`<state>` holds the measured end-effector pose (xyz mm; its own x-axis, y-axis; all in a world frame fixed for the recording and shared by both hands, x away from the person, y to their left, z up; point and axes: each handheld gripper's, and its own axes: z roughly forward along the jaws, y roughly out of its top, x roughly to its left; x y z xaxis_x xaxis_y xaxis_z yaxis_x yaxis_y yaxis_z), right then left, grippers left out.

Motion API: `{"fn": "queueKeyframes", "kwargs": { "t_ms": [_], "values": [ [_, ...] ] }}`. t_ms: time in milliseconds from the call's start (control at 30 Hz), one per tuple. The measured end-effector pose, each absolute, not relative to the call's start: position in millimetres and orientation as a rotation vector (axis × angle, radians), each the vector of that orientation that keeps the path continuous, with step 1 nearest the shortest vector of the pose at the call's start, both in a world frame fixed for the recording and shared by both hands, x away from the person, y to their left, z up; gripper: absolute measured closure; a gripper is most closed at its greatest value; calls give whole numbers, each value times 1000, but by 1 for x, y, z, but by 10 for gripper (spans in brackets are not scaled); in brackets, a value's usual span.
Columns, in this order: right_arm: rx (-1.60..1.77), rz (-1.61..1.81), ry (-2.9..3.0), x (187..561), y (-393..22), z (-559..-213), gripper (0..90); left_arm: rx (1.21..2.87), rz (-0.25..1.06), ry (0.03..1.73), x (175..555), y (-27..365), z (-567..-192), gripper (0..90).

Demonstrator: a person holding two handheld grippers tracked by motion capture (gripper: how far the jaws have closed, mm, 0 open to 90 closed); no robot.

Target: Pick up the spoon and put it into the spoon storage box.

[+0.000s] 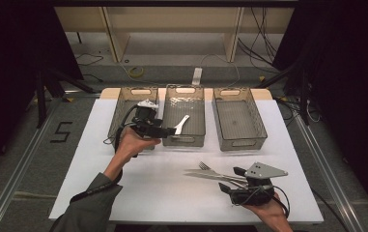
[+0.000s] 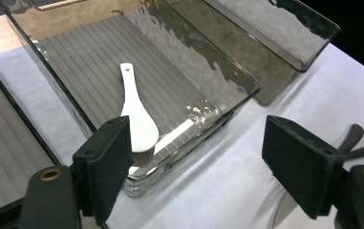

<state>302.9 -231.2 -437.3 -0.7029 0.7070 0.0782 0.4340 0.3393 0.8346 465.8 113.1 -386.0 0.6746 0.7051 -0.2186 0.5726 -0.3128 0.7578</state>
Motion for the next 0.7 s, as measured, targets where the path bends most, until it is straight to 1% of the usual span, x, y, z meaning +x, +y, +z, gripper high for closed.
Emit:
{"fn": "queueKeyframes", "kwargs": {
  "t_ms": [367, 700],
  "values": [
    [1014, 1291, 2328, 304, -230, -438, 246, 1965, 179, 972, 452, 126, -390, 229],
    [1008, 1280, 2335, 307, -232, -436, 247, 1943, 206, 948, 437, 132, -391, 222]
  ]
}}
